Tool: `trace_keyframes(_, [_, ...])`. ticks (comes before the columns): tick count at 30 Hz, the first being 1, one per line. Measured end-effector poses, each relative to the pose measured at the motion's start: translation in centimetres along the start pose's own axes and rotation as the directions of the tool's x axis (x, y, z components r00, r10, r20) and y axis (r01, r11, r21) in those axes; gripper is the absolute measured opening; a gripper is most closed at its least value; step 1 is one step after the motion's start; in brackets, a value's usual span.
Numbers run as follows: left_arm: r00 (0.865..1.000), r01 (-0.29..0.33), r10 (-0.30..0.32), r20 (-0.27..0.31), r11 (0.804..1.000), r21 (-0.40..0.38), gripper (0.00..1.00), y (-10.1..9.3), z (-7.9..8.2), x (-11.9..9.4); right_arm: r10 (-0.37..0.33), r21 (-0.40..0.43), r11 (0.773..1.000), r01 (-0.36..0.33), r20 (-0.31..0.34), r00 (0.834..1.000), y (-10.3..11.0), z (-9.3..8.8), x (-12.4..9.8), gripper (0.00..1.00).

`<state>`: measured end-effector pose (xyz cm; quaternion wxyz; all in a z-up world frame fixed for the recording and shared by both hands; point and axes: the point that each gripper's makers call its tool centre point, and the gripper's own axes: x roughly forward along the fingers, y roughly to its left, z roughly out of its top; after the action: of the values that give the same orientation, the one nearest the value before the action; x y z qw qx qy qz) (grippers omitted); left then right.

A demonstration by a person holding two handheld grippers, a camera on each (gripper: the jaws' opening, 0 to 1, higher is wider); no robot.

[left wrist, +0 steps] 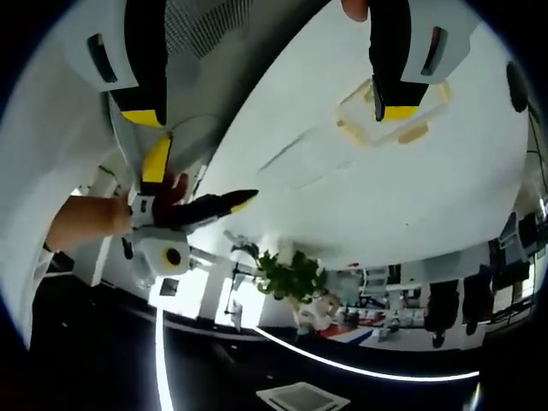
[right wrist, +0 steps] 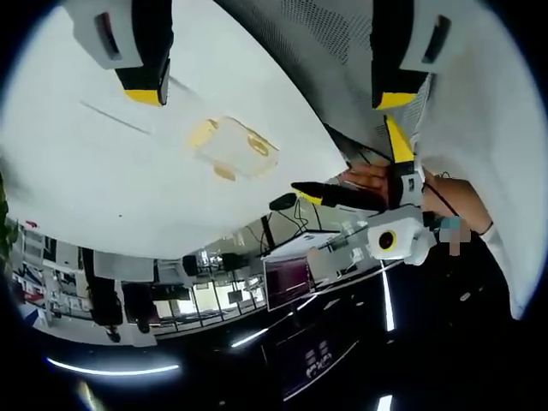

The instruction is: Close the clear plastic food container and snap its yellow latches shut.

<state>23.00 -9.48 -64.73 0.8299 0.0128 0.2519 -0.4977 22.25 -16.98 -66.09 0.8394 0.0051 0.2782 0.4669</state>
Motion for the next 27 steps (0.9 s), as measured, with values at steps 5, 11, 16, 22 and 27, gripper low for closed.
trace_keyframes(5, [1.000,0.005,-0.005,0.006,1.000,0.013,0.99,0.9,0.9,-0.3,0.004,-0.065,0.998,-0.005,-0.020,1.000,0.2,0.2,0.9,0.98])
trace_keyframes(11, [1.000,0.003,-0.002,-0.014,0.999,0.032,0.98,2.2,0.9,-0.6,0.011,-0.091,0.996,-0.015,-0.048,0.999,0.0,0.8,1.9,0.97])
trace_keyframes(16, [0.999,0.009,-0.007,-0.034,0.998,0.060,0.97,3.1,0.7,-1.0,0.019,-0.095,0.995,-0.023,-0.050,0.999,-0.4,1.8,2.6,0.96])
trace_keyframes(22, [0.997,0.019,-0.012,-0.071,0.995,0.093,0.97,4.6,0.1,-1.4,0.037,-0.132,0.990,-0.044,-0.058,0.998,-0.4,2.9,3.8,0.95])
trace_keyframes(27, [0.996,0.020,-0.011,-0.088,0.995,0.099,0.96,6.0,-0.4,-1.9,0.018,-0.185,0.982,-0.034,-0.087,0.996,-1.0,2.6,5.0,0.92])
